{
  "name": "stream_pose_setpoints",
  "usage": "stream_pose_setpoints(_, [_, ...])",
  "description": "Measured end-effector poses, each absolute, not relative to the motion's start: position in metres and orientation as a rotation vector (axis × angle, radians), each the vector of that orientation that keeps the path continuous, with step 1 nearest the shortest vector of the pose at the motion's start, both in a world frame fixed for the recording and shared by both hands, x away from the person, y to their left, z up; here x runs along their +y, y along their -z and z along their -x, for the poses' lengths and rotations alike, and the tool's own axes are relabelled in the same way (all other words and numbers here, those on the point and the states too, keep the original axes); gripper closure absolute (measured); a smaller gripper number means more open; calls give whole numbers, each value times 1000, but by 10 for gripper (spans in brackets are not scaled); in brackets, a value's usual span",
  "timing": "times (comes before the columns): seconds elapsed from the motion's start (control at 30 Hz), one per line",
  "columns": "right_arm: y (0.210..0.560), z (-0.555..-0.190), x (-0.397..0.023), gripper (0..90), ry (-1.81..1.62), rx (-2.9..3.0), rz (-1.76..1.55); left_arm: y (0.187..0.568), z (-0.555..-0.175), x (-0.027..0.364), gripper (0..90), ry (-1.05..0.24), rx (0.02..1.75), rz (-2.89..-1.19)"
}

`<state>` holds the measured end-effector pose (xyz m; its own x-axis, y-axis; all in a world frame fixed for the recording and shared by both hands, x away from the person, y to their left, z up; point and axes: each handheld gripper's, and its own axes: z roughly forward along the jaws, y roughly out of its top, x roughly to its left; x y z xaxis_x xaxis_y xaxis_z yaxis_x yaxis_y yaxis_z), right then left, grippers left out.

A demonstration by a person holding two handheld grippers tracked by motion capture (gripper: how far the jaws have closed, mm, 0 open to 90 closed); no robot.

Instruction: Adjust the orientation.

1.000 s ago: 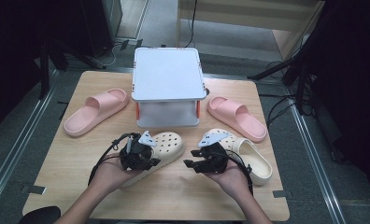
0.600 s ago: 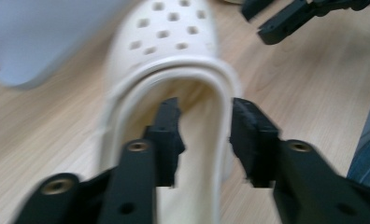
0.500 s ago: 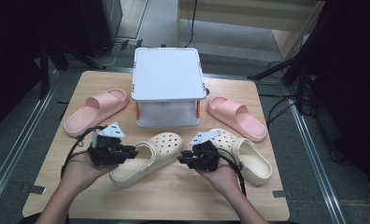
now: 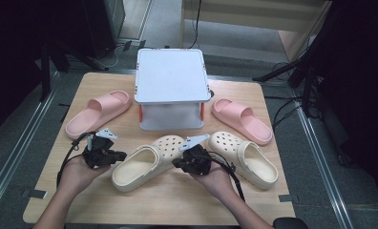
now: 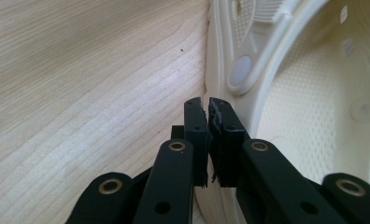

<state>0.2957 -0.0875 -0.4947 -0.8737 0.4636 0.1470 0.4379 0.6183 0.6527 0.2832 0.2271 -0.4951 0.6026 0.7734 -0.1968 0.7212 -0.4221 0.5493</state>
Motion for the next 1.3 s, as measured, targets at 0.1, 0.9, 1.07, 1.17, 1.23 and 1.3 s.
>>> stream_pose_setpoints(0.1, [497, -296, -85, 886, -1092, 2785, -783, 495, -282, 228, 861, -102, 1167, -2234])
stream_pose_setpoints(0.9, [498, -319, -94, 889, -1071, 2723, -902, 500, -251, 191, 886, 22, 1014, -2271])
stream_pose_setpoints(1.07, [498, -321, -94, 880, -1068, 2704, -917, 501, -248, 186, 885, 36, 985, -2270])
stream_pose_setpoints(1.17, [498, -322, -95, 900, -1056, 2701, -915, 502, -245, 177, 885, 46, 946, -2282])
stream_pose_setpoints(1.23, [498, -323, -96, 900, -1048, 2690, -914, 503, -245, 172, 882, 63, 926, -2283])
stream_pose_setpoints(1.3, [498, -324, -96, 900, -1054, 2681, -933, 504, -245, 169, 879, 83, 915, -2281])
